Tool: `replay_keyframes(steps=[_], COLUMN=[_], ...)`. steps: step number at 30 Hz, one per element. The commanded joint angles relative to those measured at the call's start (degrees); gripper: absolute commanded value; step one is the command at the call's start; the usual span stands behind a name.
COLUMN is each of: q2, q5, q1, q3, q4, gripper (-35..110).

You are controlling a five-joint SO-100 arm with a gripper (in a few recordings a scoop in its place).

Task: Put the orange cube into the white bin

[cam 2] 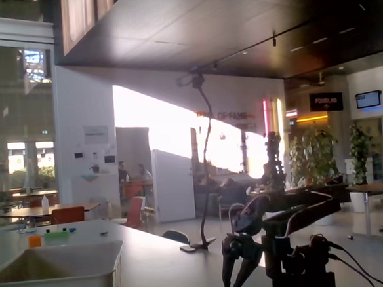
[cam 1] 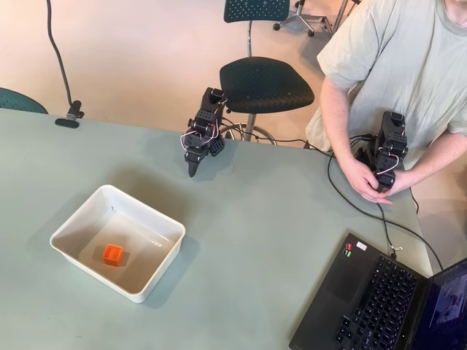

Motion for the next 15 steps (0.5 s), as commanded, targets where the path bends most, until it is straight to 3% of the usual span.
replay_keyframes(steps=[1,15], q2=[0.4,0.4], q5=[0.0,-0.3], q1=[0.4,-0.2], q3=[-1.5,-1.5], q4=[0.2,0.3], gripper=[3,3])
